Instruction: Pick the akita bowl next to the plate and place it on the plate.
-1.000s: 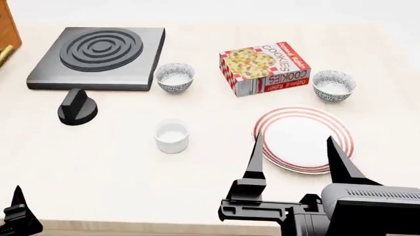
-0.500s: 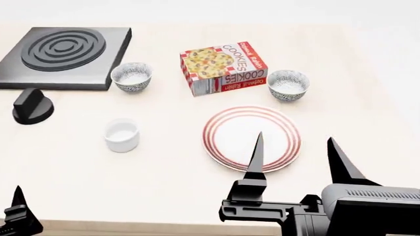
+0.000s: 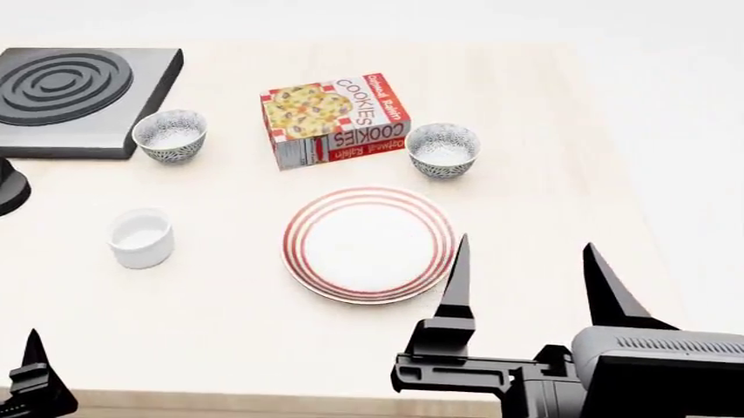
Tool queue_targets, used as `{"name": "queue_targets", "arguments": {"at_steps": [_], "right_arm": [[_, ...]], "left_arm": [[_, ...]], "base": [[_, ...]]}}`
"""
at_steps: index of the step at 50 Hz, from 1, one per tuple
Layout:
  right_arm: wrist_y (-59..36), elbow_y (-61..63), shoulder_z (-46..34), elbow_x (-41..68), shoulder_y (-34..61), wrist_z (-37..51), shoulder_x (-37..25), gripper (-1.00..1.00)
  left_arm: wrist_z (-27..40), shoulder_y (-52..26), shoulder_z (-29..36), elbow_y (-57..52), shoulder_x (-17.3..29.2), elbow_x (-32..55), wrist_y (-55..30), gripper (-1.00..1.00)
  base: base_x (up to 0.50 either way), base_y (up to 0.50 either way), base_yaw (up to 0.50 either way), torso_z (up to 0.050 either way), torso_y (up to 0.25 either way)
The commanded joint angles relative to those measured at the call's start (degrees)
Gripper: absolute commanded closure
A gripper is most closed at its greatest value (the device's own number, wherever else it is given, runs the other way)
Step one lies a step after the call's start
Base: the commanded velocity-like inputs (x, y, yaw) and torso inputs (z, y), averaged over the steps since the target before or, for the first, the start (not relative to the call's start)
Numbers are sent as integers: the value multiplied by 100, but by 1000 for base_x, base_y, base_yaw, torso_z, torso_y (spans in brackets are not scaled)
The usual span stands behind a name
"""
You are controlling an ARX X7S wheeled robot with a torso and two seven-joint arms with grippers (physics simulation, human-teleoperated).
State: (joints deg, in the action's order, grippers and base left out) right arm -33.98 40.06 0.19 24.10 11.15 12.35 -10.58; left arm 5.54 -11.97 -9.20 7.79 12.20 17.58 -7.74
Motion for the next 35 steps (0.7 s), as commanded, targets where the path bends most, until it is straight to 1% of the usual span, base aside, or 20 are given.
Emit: {"name": "queue_targets", "arguments": {"at_steps": [1,4,6,35], "right_arm": [[-32,4,-158,-82,35,60,-89,-100],[65,-19,-200,-97,11,13,-105,-100],[-88,-52,-194,43,46,-5,-112,-100],[-65,-60,-261,122,57,76,-220,-100]], "left_arm": [[11,-1,14,37,28,18,36,-100],[8,-8,25,72,30,14,66,-100],[32,6,22,-7,30,45,-2,-100],[93,15,76,-24,74,101,8,-100]], "base": [[0,0,0,0,0],[340,0,0,0,0],[408,0,0,0,0],[498,-7,0,0,0]]}}
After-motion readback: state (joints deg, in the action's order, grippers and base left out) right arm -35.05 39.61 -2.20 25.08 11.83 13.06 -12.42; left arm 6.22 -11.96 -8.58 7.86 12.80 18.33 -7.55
